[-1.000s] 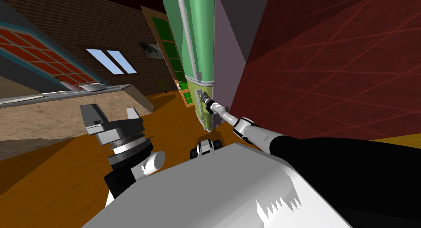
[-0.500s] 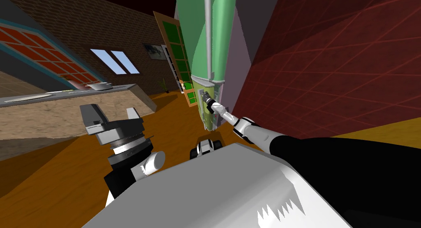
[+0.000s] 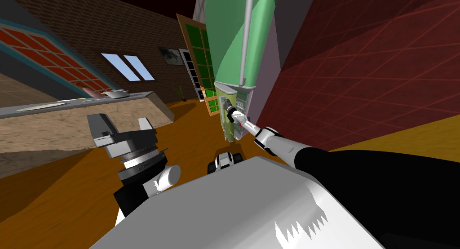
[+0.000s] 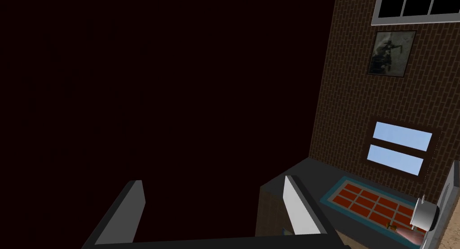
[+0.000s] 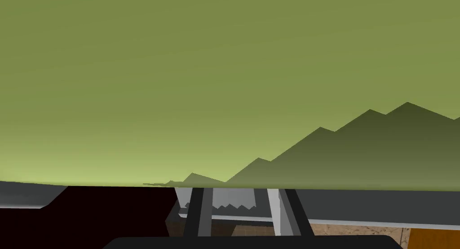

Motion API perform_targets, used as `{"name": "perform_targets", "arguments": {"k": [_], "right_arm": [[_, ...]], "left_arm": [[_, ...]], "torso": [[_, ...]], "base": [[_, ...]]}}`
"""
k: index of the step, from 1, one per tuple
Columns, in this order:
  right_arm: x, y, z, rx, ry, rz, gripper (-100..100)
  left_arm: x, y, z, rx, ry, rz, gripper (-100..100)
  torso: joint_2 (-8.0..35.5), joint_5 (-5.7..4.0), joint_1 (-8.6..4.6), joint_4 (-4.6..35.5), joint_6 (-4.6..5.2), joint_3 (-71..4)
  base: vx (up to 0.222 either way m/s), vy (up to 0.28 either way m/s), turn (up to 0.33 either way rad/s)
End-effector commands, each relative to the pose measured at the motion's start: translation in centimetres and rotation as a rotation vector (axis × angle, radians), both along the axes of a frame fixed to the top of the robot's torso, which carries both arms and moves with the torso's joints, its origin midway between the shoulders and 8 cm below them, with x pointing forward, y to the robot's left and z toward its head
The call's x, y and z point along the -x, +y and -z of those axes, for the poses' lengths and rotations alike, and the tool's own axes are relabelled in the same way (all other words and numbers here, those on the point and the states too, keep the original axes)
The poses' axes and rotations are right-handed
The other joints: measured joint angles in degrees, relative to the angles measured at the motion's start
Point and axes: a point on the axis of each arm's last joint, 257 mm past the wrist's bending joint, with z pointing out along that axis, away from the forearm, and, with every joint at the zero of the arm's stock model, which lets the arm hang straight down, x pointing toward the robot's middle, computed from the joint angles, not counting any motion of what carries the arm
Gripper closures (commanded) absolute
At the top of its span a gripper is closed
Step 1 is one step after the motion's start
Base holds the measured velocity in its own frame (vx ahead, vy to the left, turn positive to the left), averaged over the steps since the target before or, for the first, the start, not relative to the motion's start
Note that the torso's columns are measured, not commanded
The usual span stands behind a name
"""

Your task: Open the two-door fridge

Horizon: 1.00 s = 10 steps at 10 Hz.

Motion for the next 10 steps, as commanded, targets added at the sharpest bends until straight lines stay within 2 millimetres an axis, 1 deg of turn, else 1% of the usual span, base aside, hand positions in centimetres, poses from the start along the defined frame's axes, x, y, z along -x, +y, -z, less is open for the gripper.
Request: {"name": "perform_targets", "arguments": {"k": [1, 2, 3, 4, 5, 6, 7, 8, 9, 10], "right_arm": [[-0.7, -1.8, -1.6, -0.006, -0.022, 0.048, 100], [-1.1, -3.1, -1.6, -0.005, -0.021, 0.082, 100], [-1.1, -3.1, -1.6, -0.005, -0.021, 0.082, 100], [-1.1, -3.1, -1.6, -0.005, -0.021, 0.082, 100], [-1.5, -4.3, -1.6, -0.005, -0.02, 0.117, 100], [-1.5, -4.3, -1.6, -0.005, -0.02, 0.117, 100], [-1.5, -4.2, -0.9, -0.005, -0.011, 0.112, 100], [-1.7, -5.6, -1.0, -0.003, -0.013, 0.153, 100], [-2.0, -6.8, -1.1, -0.003, -0.016, 0.191, 100], [-2.0, -6.8, -1.1, -0.003, -0.016, 0.191, 100]], "left_arm": [[0.0, 0.0, 0.0, 0.0, 0.0, 0.0, 0], [0.0, 0.0, 0.0, 0.0, 0.0, 0.0, 0], [0.0, 0.0, 0.0, 0.0, 0.0, 0.0, 0], [0.0, 0.0, 0.0, 0.0, 0.0, 0.0, 0], [0.0, 0.0, 0.0, 0.0, 0.0, 0.0, 0], [0.0, 0.0, 0.0, 0.0, 0.0, 0.0, 0], [0.0, 0.0, 0.0, 0.0, 0.0, 0.0, 0], [0.0, 0.0, 0.0, -0.001, 0.0, 0.0, 0], [0.0, 0.0, 0.0, 0.0, 0.0, 0.0, 0], [0.0, 0.0, 0.0, 0.0, 0.0, 0.0, 0]], "torso": [[0.04, -0.02, -0.07, 0.01, 0.04, 0.02], [0.11, -0.05, -0.24, 0.04, 0.07, 0.06], [0.19, -0.06, -0.17, -0.05, 0.11, 0.11], [0.39, -0.1, -0.3, -0.07, 0.15, 0.26], [0.57, -0.2, -0.61, -0.04, 0.19, 0.38], [0.59, -0.13, -0.24, -0.09, 0.2, 0.38], [0.77, -0.06, -0.1, -0.07, 0.18, 0.5], [0.89, -0.15, -0.4, -0.06, 0.2, 0.6], [0.64, -0.08, -0.07, -0.06, 0.18, 0.45], [0.3, 0.14, 0.54, -0.05, 0.08, 0.21]], "base": [[-0.011, 0.277, -0.011], [-0.045, 0.296, -0.019], [-0.025, 0.252, -0.015], [0.007, 0.124, 0.004], [-0.018, 0.198, -0.015], [-0.037, 0.204, -0.031], [-0.017, 0.075, -0.019], [0.056, 0.161, -0.019], [0.09, 0.367, -0.039], [0.043, 0.323, -0.025]]}}
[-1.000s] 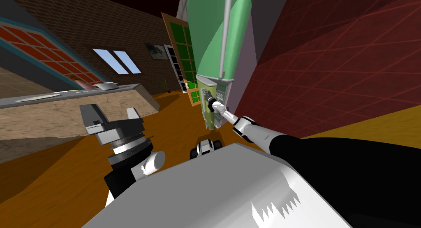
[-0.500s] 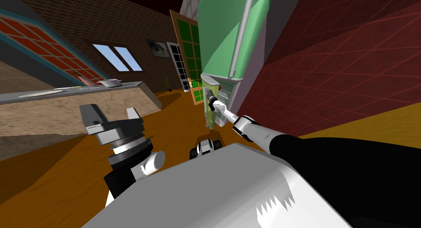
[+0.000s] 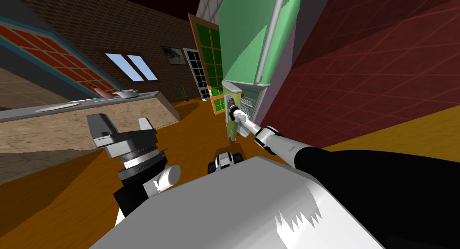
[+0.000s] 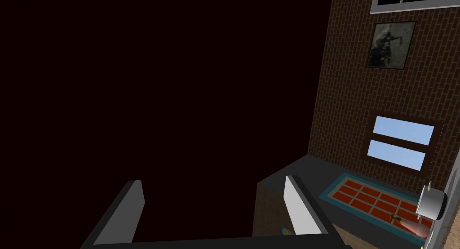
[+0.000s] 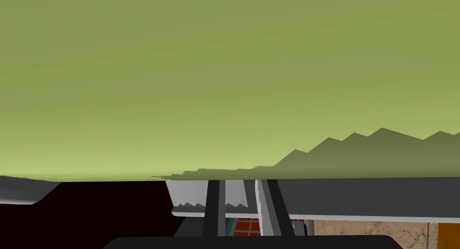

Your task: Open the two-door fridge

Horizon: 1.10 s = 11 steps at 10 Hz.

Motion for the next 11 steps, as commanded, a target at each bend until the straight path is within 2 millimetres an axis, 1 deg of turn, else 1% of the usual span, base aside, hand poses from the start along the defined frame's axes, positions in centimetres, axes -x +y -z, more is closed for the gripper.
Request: {"name": "perform_targets", "arguments": {"k": [1, 2, 3, 5, 6, 7, 8, 9, 10, 11], "right_arm": [[-0.5, -2.1, -1.2, -0.002, -0.021, 0.065, 100], [-0.6, -3.3, -1.4, -0.002, -0.023, 0.102, 100], [-0.6, -3.3, -1.4, -0.002, -0.023, 0.102, 100], [-0.8, -5.6, -1.6, -0.001, -0.027, 0.177, 100], [-0.8, -6.8, -1.7, -0.001, -0.028, 0.214, 100], [-0.8, -6.8, -1.7, -0.001, -0.028, 0.214, 100], [-0.8, -8.0, -1.8, -0.001, -0.028, 0.251, 100], [-0.8, -8.0, -1.8, -0.001, -0.028, 0.251, 100], [-0.8, -9.1, -1.8, 0.0, -0.028, 0.288, 100], [-0.7, -10.3, -1.9, 0.0, -0.028, 0.325, 100]], "left_arm": [[0.0, 0.0, 0.0, 0.0, 0.0, 0.0, 0], [0.0, 0.0, 0.0, 0.0, 0.0, 0.0, 0], [0.0, 0.0, 0.0, 0.0, 0.0, 0.0, 0], [0.0, 0.0, 0.0, 0.0, 0.0, 0.0, 0], [0.0, 0.0, 0.0, 0.0, 0.0, 0.0, 0], [0.0, 0.0, 0.0, 0.0, 0.0, 0.0, 0], [0.0, 0.0, 0.0, 0.0, 0.0, 0.0, 0], [0.0, 0.0, 0.0, 0.0, 0.0, 0.0, 0], [0.0, 0.0, 0.0, 0.0, 0.0, 0.0, 0], [0.0, 0.0, 0.0, 0.0, 0.0, 0.0, 0]], "torso": [[0.09, -0.03, -0.33, 0.03, -0.03, 0.03], [0.08, -0.16, -0.68, 0.07, 0.05, 0.05], [0.07, -0.13, -0.53, 0.08, 0.08, 0.04], [-0.08, -0.22, -1.13, 0.28, 0.2, -0.05], [-0.18, -0.16, -0.88, 0.26, 0.25, -0.12], [-0.19, -0.12, -0.89, 0.31, 0.31, -0.13], [-0.04, -0.2, -1.2, 0.33, 0.32, -0.04], [0.07, -0.23, -1.18, 0.3, 0.36, 0.05], [0.37, -0.31, -1.41, 0.25, 0.34, 0.23], [0.53, -0.3, -1.28, 0.31, 0.35, 0.34]], "base": [[0.052, 0.292, 0.012], [0.072, 0.41, -0.003], [0.1, 0.322, -0.02], [0.132, 0.328, 0.003], [0.142, 0.408, -0.016], [0.086, 0.343, -0.012], [0.096, 0.354, 0.002], [0.08, 0.245, -0.023], [0.049, 0.216, -0.004], [0.136, 0.378, -0.023]]}}
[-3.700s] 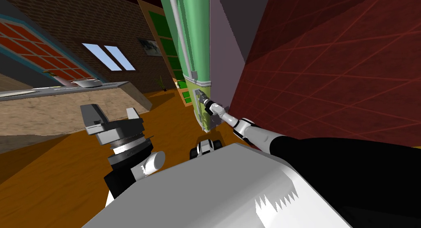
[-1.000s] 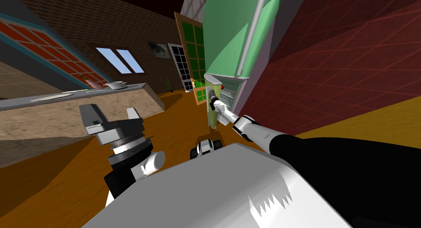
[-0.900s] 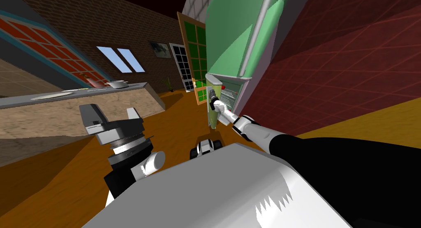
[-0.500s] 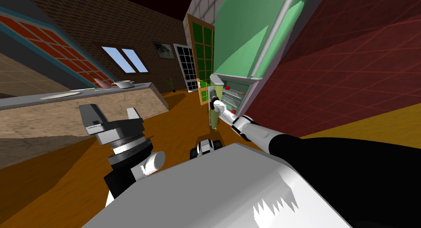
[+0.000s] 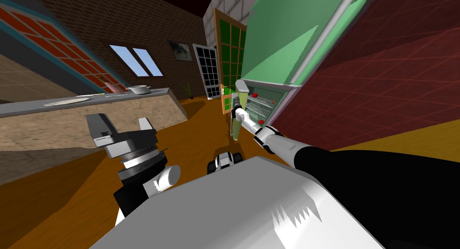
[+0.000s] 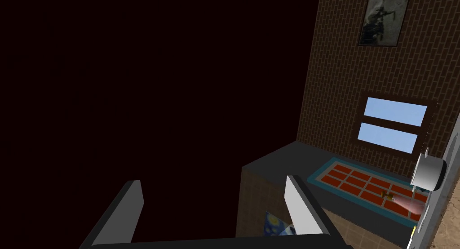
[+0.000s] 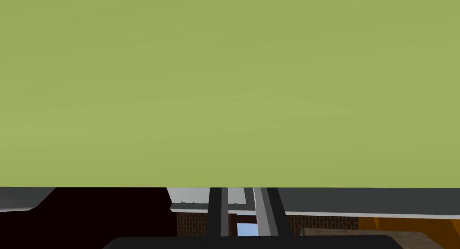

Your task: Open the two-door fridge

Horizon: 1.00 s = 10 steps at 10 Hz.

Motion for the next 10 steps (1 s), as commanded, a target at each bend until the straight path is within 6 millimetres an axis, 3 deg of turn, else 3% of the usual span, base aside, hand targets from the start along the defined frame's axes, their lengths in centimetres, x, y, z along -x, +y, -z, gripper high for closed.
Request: {"name": "perform_targets", "arguments": {"k": [1, 2, 3, 4, 7, 10], "right_arm": [[-0.2, -2.1, -1.2, 0.007, -0.02, 0.07, 100], [-0.3, -1.7, -0.1, 0.009, 0.005, 0.059, 100], [-0.1, -3.0, -0.2, 0.008, 0.003, 0.101, 100], [0.2, -4.2, -0.4, 0.008, -0.001, 0.14, 100], [0.4, -5.4, -0.6, 0.009, -0.006, 0.179, 100], [1.1, -7.7, -1.0, 0.009, -0.014, 0.257, 100]], "left_arm": [[0.0, 0.0, 0.0, 0.0, 0.0, 0.0, 0], [0.0, 0.0, 0.0, 0.0, 0.0, 0.0, 0], [0.0, 0.0, 0.0, 0.0, 0.0, 0.0, 0], [0.0, 0.0, 0.0, 0.0, 0.0, 0.0, 0], [0.0, 0.0, 0.0, 0.0, 0.0, 0.0, 0], [0.0, 0.0, 0.0, 0.0, 0.0, 0.0, 0]], "torso": [[-0.24, 0.23, 0.72, -0.01, -0.1, -0.13], [-0.1, 0.24, 0.51, 0.0, -0.13, -0.08], [0.3, -0.01, -0.03, -0.08, -0.12, 0.19], [0.11, -0.01, 0.26, -0.2, -0.11, 0.1], [-0.33, 0.17, 0.53, -0.19, -0.06, -0.21], [-0.02, 0.05, -0.11, 0.02, 0.08, -0.01]], "base": [[0.106, 0.298, -0.027], [0.03, 0.102, -0.006], [0.093, 0.151, 0.004], [0.171, 0.227, -0.011], [0.157, 0.253, -0.004], [0.16, 0.181, 0.014]]}}
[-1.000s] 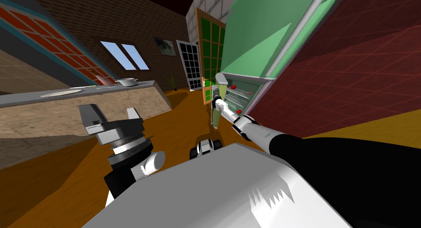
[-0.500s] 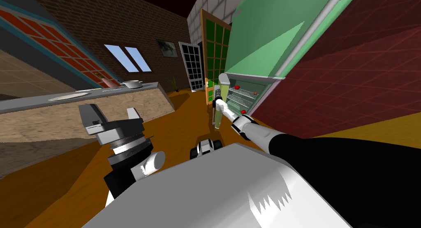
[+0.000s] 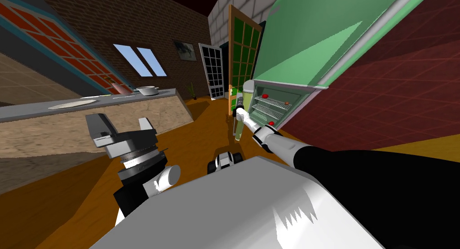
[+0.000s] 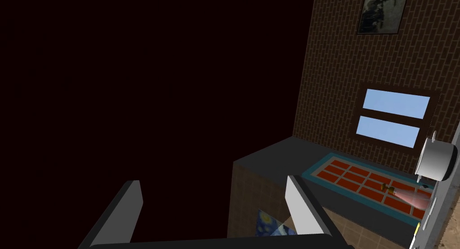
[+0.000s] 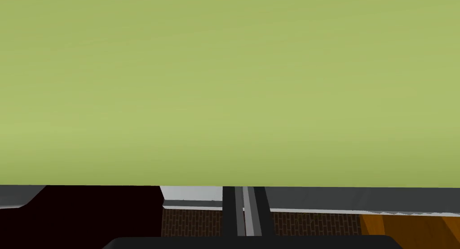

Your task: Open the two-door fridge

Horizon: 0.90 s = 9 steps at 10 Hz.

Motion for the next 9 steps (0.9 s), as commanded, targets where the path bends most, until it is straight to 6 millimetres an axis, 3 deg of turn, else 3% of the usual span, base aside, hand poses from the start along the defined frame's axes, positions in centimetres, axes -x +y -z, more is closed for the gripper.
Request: {"name": "perform_targets", "arguments": {"k": [1, 4, 5, 9], "right_arm": [[0.5, -2.1, -1.6, 0.002, -0.027, 0.056, 100], [1.3, -4.3, -2.0, 0.003, -0.034, 0.134, 100], [0.6, -2.8, -1.3, 0.002, -0.004, 0.095, -100], [-0.4, -2.6, -3.5, 0.003, -0.004, 0.093, -100]], "left_arm": [[0.0, 0.0, 0.0, 0.0, 0.0, 0.0, 0], [0.0, 0.0, 0.0, 0.0, 0.0, 0.0, 0], [0.0, 0.0, 0.0, 0.0, 0.0, 0.0, 0], [0.0, 0.0, 0.0, 0.0, 0.0, 0.0, 0]], "torso": [[-0.11, 0.05, 0.11, 0.07, 0.13, -0.07], [0.03, 0.05, 0.0, 0.13, 0.27, 0.0], [-0.07, 0.12, 0.26, 0.1, 0.19, -0.03], [0.21, -0.12, 0.33, -0.37, -0.02, 0.13]], "base": [[0.158, 0.16, -0.005], [0.14, 0.198, -0.006], [0.07, 0.133, -0.009], [-0.05, -0.032, 0.01]]}}
